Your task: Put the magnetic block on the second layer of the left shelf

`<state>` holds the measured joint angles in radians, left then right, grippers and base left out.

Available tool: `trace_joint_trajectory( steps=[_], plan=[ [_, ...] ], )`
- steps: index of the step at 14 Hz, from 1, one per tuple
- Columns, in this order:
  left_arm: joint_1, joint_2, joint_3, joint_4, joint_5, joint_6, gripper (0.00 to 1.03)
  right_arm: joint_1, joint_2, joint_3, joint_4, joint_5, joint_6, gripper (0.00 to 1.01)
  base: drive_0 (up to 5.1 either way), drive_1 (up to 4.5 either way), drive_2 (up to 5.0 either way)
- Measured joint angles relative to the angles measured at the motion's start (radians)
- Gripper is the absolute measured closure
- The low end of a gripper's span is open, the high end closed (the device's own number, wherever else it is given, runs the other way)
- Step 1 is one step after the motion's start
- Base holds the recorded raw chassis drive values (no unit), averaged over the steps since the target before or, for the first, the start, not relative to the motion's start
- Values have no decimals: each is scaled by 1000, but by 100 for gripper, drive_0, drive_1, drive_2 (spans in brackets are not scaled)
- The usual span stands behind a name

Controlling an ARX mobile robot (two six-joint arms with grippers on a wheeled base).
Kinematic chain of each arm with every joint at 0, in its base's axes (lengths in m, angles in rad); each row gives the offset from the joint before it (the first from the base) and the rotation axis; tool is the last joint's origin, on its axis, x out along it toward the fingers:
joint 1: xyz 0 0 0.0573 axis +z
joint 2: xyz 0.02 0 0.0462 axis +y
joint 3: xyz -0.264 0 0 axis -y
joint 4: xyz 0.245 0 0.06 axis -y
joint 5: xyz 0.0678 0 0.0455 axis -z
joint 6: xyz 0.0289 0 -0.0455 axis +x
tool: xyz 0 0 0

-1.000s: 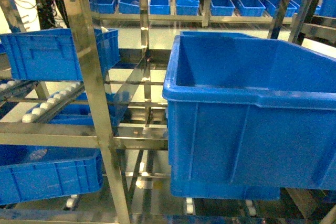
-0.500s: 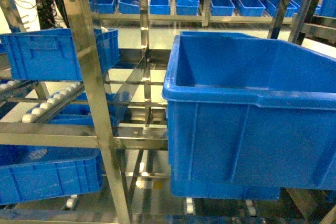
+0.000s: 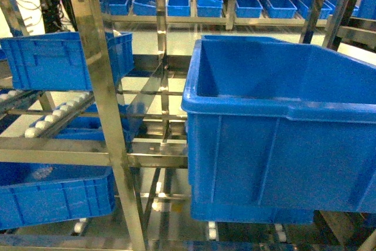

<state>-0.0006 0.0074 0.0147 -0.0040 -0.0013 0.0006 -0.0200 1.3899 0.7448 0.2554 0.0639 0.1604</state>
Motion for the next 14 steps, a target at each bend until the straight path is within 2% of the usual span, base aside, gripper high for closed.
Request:
trace_joint_trajectory(
  steps=[11, 12, 13, 14],
  plan=[
    [0, 0, 0, 0, 0, 0, 5, 0, 0, 0, 0, 0, 0, 3, 0, 0, 0],
    [0, 0, 0, 0, 0, 0, 5, 4, 9, -25, 108, -14, -15, 6, 0, 0, 0],
    [0, 0, 0, 0, 0, 0, 5, 11, 2, -140, 393, -55, -81, 20, 0, 0, 0],
    [0, 0, 0, 0, -1, 0, 5, 21, -32, -255, 533, -65, -115, 33, 0, 0, 0]
  ],
)
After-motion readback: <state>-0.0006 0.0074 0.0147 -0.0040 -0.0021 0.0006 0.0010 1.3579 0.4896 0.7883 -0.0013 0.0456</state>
